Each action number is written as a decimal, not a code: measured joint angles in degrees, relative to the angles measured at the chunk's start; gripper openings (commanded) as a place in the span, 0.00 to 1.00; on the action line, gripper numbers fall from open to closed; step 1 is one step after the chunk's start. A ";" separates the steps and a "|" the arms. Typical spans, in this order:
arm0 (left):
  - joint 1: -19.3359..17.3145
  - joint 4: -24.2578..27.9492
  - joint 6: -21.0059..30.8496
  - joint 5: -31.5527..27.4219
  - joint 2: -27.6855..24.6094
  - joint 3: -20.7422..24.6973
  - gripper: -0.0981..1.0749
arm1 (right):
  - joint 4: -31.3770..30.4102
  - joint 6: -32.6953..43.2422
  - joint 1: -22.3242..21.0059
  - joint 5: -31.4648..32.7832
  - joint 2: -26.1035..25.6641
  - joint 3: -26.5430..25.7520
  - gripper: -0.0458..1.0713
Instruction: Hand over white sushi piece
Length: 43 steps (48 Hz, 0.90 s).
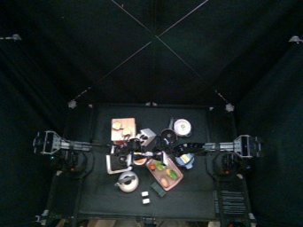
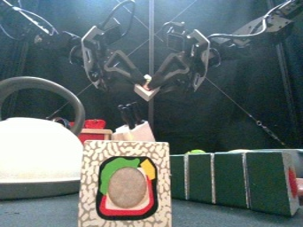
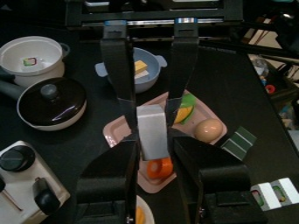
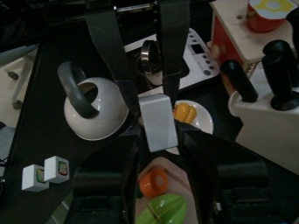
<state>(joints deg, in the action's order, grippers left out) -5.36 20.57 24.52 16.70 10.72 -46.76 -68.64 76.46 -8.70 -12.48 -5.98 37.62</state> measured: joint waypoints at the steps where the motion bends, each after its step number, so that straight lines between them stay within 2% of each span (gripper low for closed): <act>1: 0.09 0.00 0.09 0.00 0.00 0.00 0.63 | 0.00 0.00 0.09 0.00 0.00 0.00 0.54; 6: -0.09 -0.26 0.18 0.00 -0.26 0.00 0.68 | -0.09 0.00 0.09 0.00 -0.09 0.00 0.52; 13: -0.26 -1.58 0.18 0.09 -0.97 0.00 0.81 | -0.09 0.00 0.09 0.09 0.00 0.00 0.52; 19: -0.62 -2.20 0.18 0.09 -1.05 0.00 0.88 | 0.09 0.09 0.09 0.00 0.00 0.00 0.52; 43: -1.32 -3.43 0.26 0.79 -1.05 -0.53 0.89 | 0.26 0.00 0.09 0.00 0.00 0.26 0.52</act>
<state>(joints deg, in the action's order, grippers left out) -6.68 17.14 24.79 17.49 9.67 -47.29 -68.38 76.46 -8.61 -12.48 -5.98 37.88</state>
